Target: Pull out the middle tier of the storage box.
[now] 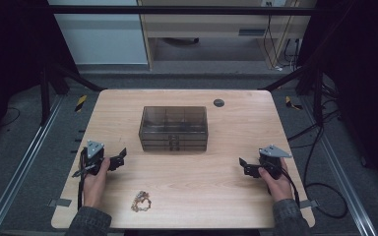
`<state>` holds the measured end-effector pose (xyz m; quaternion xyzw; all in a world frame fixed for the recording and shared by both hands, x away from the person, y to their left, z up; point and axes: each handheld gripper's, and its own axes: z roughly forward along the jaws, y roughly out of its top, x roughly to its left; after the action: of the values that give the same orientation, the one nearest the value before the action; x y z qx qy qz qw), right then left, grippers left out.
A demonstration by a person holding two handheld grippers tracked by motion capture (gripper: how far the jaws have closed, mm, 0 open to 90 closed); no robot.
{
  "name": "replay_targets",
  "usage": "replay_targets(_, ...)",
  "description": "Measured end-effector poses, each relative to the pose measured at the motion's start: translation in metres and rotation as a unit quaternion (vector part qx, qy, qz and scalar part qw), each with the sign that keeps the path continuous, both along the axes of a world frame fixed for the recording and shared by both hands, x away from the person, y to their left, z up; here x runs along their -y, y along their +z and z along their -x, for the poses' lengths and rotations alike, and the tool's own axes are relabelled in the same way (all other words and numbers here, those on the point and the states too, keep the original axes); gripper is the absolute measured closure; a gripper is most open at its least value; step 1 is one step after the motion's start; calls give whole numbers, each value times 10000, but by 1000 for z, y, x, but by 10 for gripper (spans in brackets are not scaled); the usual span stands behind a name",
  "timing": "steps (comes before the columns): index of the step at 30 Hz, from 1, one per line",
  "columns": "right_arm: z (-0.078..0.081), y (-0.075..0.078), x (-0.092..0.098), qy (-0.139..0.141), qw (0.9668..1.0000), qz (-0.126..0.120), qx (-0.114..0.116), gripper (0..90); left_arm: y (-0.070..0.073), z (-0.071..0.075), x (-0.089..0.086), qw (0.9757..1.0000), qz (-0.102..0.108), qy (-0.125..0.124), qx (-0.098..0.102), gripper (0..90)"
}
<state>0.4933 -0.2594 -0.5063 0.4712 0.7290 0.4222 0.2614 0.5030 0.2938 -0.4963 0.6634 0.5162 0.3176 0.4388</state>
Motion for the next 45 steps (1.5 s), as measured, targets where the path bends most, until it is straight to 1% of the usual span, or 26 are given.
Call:
replay_targets(2,1,0,-1,8,10000,-5,14,85,4,2,3,9999,-113,-43,99,34)
replay_targets(4,3,3,-1,39,10000,-9,8,83,10,5,8,9992,-326,-104,208,35)
replay_targets(5,4,4,-2,37,10000,-15,5,83,15,8,13,9981,-515,-165,289,35)
replay_targets(6,4,4,-2,37,10000,-15,5,83,15,8,13,9981,-515,-165,289,35)
replay_targets(8,9,8,-2,66,9999,140,44,74,20,14,20,9962,-731,-278,379,35)
replay_targets(11,13,9,-2,134,9998,128,57,67,24,18,25,9950,-819,-343,447,35)
replay_targets(12,15,10,-2,165,9998,89,40,68,29,22,31,9933,-941,-419,519,34)
replay_targets(13,15,10,-2,165,9998,89,40,68,29,22,31,9933,-941,-419,519,34)
replay_targets(15,19,11,-2,214,9998,-3,-1,72,33,26,36,9913,-1089,-480,568,34)
replay_targets(16,22,12,-3,245,9997,18,1,78,38,30,41,9900,-1145,-472,682,39)
replay_targets(20,29,15,-5,328,9993,149,90,87,45,32,47,9888,-1133,-548,806,40)
replay_targets(23,32,15,-4,314,9993,160,104,90,47,33,53,9881,-1153,-616,807,40)
replay_targets(26,38,17,1,184,9997,50,172,93,51,38,62,9840,-1376,-764,840,40)
replay_targets(27,38,17,1,184,9997,50,172,93,51,38,62,9840,-1376,-764,840,40)
replay_targets(28,40,17,2,141,9997,53,180,95,55,40,68,9801,-1632,-745,849,40)
replay_targets(29,40,17,2,141,9997,53,180,95,55,40,68,9801,-1632,-745,849,41)
replay_targets(30,41,16,3,128,9997,82,173,120,58,44,73,9766,-1842,-760,813,41)
replay_targets(33,41,15,2,150,9998,100,125,137,59,46,77,9778,-1753,-860,764,41)
replay_targets(34,40,15,2,167,9998,84,97,140,61,45,82,9760,-1749,-1005,825,41)
replay_targets(37,40,15,1,171,9998,68,93,140,64,48,87,9747,-1790,-1076,797,49)
replay_targets(38,40,15,1,153,9998,60,79,135,67,49,90,9723,-1875,-1128,822,50)
replay_targets(39,40,15,1,153,9998,60,79,135,69,50,93,9715,-1874,-1162,865,50)
replay_targets(40,40,14,2,114,9999,26,47,125,75,54,100,9695,-1876,-1252,965,49)
replay_targets(41,40,14,3,99,9999,27,51,118,75,54,100,9695,-1876,-1252,965,48)
replay_targets(42,40,14,3,99,9999,27,51,118,77,56,103,9673,-1922,-1304,1016,48)
replay_targets(45,42,16,6,48,9999,-83,-30,106,82,60,115,9565,-2266,-1364,1232,36)
